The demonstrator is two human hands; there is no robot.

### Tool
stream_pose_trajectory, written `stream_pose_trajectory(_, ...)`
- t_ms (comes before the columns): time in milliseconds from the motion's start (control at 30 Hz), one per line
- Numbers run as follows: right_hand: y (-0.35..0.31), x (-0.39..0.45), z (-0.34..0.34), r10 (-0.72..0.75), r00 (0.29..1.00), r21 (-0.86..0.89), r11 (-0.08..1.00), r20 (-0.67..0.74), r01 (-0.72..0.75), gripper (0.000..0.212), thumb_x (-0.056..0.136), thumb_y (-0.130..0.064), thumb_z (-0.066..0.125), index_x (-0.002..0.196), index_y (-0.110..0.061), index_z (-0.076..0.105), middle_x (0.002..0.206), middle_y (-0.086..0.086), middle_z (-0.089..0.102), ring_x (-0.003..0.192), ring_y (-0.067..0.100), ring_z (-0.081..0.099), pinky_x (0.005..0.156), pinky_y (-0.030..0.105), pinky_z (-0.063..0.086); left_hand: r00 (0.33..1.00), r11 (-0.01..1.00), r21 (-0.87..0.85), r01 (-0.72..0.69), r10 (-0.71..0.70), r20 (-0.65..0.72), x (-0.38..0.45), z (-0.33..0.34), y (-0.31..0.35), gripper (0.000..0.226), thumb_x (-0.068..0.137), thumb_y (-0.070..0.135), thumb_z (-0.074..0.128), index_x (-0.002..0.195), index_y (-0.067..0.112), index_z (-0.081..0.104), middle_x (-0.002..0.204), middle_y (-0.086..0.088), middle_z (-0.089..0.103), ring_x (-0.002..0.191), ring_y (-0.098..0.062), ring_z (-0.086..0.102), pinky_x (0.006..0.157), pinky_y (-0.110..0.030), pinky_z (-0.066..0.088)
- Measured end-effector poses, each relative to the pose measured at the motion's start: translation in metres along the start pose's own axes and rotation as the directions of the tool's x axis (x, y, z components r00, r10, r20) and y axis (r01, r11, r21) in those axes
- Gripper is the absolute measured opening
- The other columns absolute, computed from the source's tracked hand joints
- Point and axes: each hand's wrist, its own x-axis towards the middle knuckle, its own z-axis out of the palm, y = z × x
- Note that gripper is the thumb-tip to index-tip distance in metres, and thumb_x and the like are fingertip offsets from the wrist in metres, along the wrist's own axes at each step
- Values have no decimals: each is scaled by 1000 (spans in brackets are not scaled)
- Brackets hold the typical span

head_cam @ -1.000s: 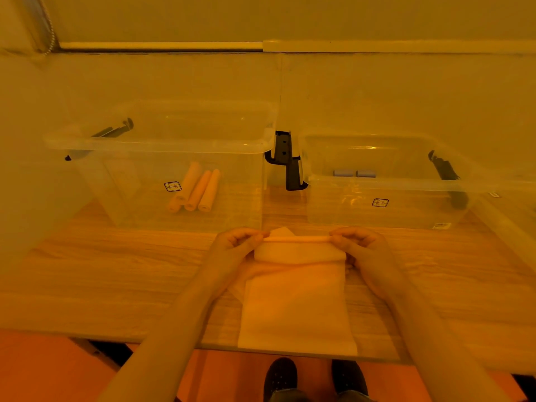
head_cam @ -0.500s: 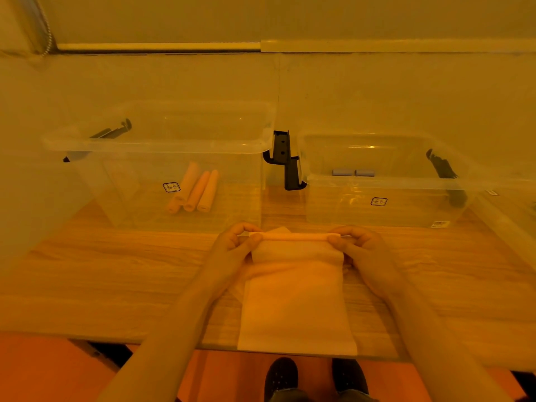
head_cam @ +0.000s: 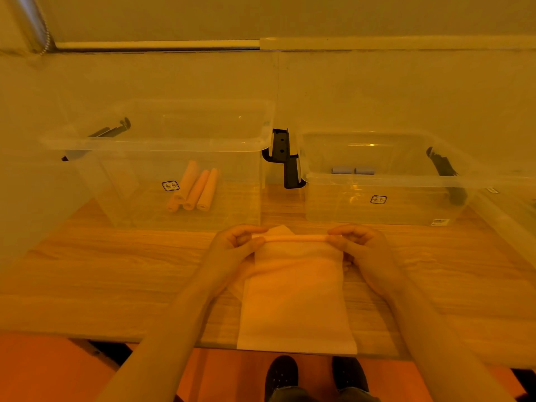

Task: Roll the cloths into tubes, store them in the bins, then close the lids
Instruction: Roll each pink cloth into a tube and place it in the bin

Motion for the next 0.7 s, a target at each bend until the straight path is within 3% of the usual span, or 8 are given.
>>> stream_pose_trajectory(67, 0, 0, 0, 4, 1000, -4, 1000, 1, -4, 13, 84, -10, 67, 96, -13, 69, 78, 6, 73, 58, 19, 63, 49, 27, 51, 1000, 1000, -15, 13, -13, 13, 0, -1, -1, 28, 86, 3, 63, 101, 26, 69, 80, 2, 74, 68, -8, 67, 56, -20, 50)
stream_pose_trajectory(167, -1, 0, -1, 29, 999, -18, 999, 21, -29, 23, 85, -9, 65, 105, -21, 67, 89, 5, 74, 64, 17, 67, 53, 26, 54, 1000, 1000, 21, 18, -18, 9, -1, -3, -2, 23, 86, 5, 65, 91, 26, 73, 87, -2, 75, 76, -16, 69, 61, -25, 52)
stream_pose_trajectory(300, -2, -2, 1, 13, 999, -40, 999, 39, -11, 12, 87, -11, 64, 98, -11, 69, 78, 8, 70, 57, 16, 60, 48, 25, 48, 1000, 999, 31, -22, 21, 16, -3, 0, -1, 18, 90, 9, 61, 83, 21, 71, 70, 2, 70, 65, -14, 62, 56, -23, 48)
stream_pose_trajectory(533, -5, -2, 2, 39, 997, -24, 999, 62, -38, 15, 90, -15, 60, 103, -8, 65, 81, 7, 70, 62, 13, 66, 52, 23, 53, 998, 1000, 15, 2, -2, 62, -4, -2, 3, 14, 94, 16, 55, 91, 21, 68, 77, -3, 71, 70, -21, 67, 61, -36, 54)
stream_pose_trajectory(600, -5, -2, 1, 34, 998, -8, 999, 52, -34, 15, 89, -14, 61, 103, -9, 66, 80, 6, 70, 62, 13, 66, 52, 24, 54, 999, 1000, -29, -1, 2, 47, -3, -2, 2, 23, 93, 11, 56, 87, 25, 73, 75, -1, 71, 70, -19, 66, 60, -33, 53)
stream_pose_trajectory(700, -3, -2, 1, 31, 998, 15, 999, 50, -32, 14, 89, -11, 62, 101, -10, 67, 73, 3, 70, 57, 12, 63, 48, 23, 50, 999, 995, -95, 10, -6, 39, -4, 1, 4, 24, 91, -2, 53, 93, 15, 70, 64, 3, 69, 59, -8, 63, 52, -22, 50)
